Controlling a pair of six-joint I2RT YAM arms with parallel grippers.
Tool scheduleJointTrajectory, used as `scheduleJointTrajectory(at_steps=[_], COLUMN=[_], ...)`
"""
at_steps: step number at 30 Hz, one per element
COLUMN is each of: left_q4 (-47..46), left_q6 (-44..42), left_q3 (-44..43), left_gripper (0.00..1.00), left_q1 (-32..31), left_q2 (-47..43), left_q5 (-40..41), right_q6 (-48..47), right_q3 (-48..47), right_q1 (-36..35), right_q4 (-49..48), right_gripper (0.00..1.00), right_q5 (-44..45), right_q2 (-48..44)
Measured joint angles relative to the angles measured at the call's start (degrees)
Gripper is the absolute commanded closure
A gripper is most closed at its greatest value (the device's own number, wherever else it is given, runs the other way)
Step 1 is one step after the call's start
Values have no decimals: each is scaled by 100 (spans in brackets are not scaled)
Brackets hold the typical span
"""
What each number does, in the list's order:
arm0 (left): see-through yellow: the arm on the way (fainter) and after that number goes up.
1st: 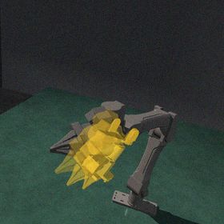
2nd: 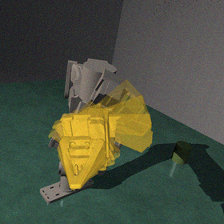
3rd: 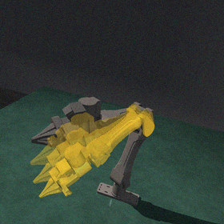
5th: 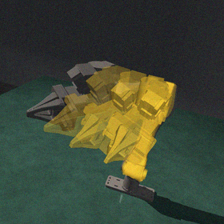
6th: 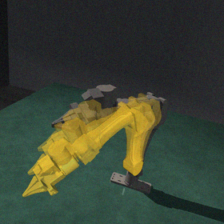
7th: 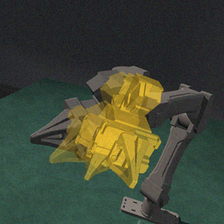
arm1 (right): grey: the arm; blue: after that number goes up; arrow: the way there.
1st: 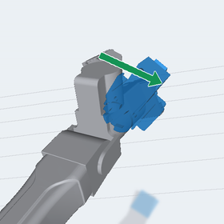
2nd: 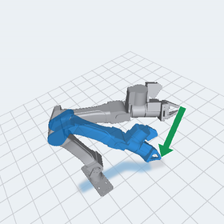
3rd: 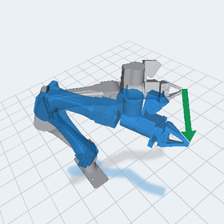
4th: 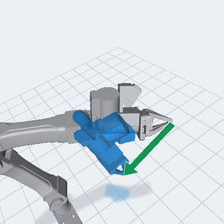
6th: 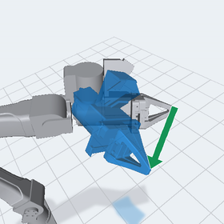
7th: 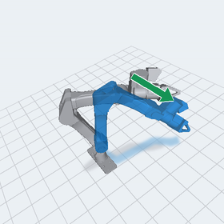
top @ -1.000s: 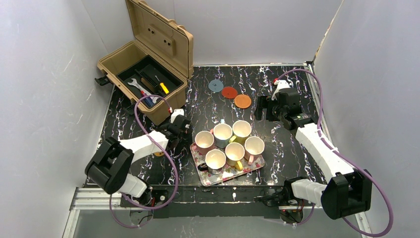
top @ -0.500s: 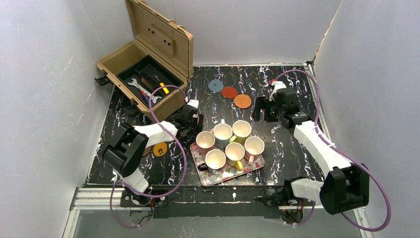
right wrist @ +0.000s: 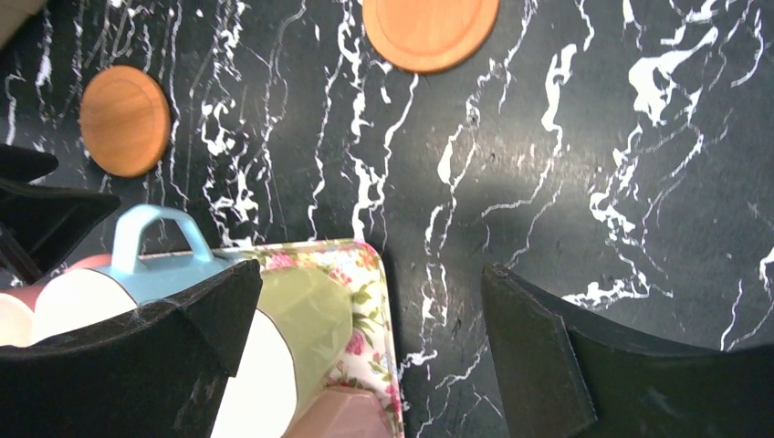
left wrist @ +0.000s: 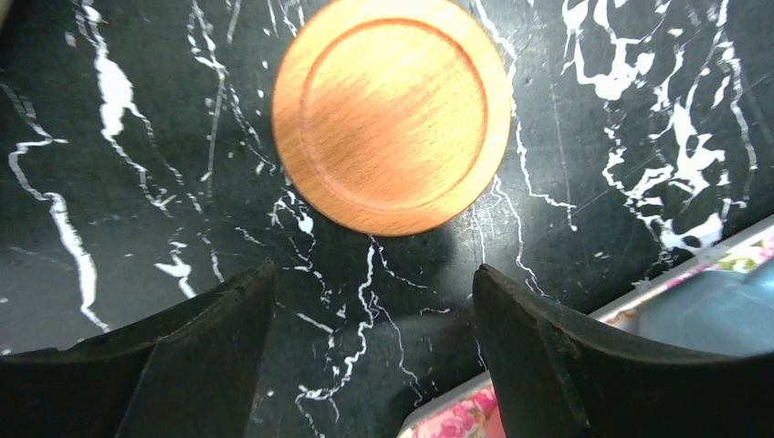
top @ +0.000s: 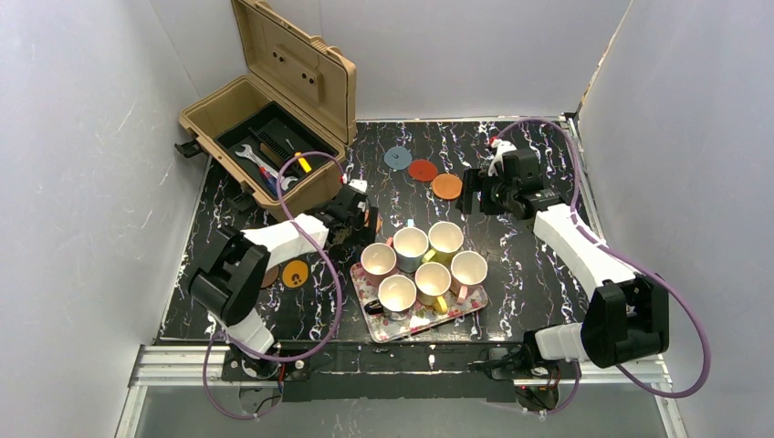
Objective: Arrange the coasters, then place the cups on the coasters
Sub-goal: Move the coaster to the center of the board.
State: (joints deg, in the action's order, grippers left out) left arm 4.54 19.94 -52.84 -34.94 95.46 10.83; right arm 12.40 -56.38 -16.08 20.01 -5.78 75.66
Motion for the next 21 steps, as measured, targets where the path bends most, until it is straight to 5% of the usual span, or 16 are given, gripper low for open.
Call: scheduleJointTrajectory(at_steps=[14, 21], left_q4=[1346, 1700], left_q6=[20, -76], left_q3=[-1397, -2000], left_gripper=[17, 9], left_q1=[247, 1067], left_q2=[-1484, -2079], left_q5=[-59, -654], right_q6=[-11, -9], right_q3=[-1025, -1755], right_q1=[-334, -850], right_q4=[361, 778], right_gripper=[4, 8], right_q5=[-52, 199], right_q2=[695, 1296])
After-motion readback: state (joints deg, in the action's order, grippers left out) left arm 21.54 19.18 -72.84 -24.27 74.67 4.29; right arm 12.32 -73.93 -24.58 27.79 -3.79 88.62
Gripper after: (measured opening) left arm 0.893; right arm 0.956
